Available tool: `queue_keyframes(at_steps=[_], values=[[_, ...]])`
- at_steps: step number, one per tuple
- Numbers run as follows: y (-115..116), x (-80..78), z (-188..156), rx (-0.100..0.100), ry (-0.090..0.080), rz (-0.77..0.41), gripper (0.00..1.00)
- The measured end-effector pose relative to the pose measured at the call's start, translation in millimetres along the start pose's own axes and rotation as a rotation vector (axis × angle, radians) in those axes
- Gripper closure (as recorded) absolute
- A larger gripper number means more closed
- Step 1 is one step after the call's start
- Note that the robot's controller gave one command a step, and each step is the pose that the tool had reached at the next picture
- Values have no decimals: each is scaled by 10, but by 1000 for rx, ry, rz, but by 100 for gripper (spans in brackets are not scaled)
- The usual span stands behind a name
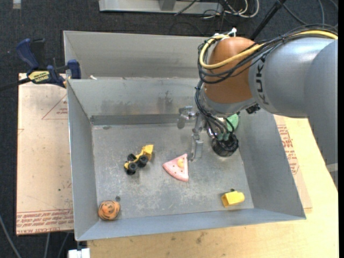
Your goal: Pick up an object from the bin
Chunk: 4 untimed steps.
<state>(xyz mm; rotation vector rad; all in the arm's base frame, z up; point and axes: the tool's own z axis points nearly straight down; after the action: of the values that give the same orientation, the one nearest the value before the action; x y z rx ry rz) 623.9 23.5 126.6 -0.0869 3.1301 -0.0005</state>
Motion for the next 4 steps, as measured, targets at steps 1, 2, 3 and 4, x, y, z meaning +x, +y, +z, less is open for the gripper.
queue_keyframes(at_steps=[1,2,3,4], values=[[-141,-13,516,-4,8,-79,0],[119,-101,546,0,7,78,0],[362,-118,551,-3,7,58,0],[606,16,559,-1,7,-72,0]])
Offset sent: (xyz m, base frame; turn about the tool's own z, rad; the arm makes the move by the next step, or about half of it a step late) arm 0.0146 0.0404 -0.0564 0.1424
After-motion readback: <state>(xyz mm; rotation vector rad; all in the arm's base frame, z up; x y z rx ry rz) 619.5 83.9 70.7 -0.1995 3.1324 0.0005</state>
